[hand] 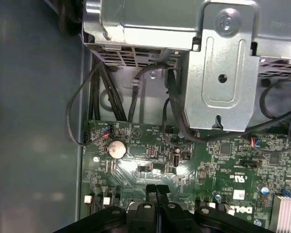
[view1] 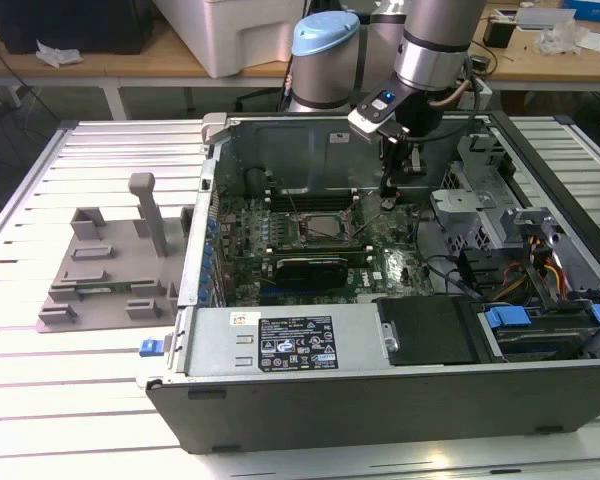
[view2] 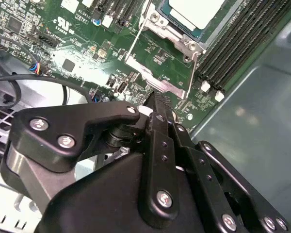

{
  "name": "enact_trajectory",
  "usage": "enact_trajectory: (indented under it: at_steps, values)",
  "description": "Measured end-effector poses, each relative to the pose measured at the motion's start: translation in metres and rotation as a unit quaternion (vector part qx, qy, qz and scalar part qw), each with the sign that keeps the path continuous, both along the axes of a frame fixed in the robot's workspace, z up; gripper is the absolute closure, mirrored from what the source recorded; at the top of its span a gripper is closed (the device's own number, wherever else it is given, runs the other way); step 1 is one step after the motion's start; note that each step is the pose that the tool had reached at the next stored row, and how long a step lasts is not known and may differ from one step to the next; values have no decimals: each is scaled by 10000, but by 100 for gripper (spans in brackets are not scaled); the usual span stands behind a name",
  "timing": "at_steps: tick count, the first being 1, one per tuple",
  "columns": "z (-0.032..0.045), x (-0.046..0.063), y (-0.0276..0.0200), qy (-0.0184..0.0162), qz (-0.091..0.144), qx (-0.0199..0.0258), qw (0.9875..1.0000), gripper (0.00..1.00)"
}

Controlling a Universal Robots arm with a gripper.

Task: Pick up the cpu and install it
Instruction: 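Close the cpu cover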

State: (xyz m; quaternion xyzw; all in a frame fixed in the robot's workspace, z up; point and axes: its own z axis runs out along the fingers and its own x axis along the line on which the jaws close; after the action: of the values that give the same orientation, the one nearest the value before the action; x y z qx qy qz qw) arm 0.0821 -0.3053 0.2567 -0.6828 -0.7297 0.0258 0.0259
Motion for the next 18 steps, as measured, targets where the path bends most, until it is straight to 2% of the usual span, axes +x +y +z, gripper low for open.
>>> enact_trajectory:
  at_steps: [3, 5, 13, 18]
  values:
    - [-64, 1, 0, 0, 0, 1, 10000, 89]
    - [-84, -76, 0, 0, 0, 9, 10000, 89]
    - [-86, -423, 0, -17, 0, 13, 10000, 89]
    - [-85, -528, -1, -24, -1, 13, 10000, 89]
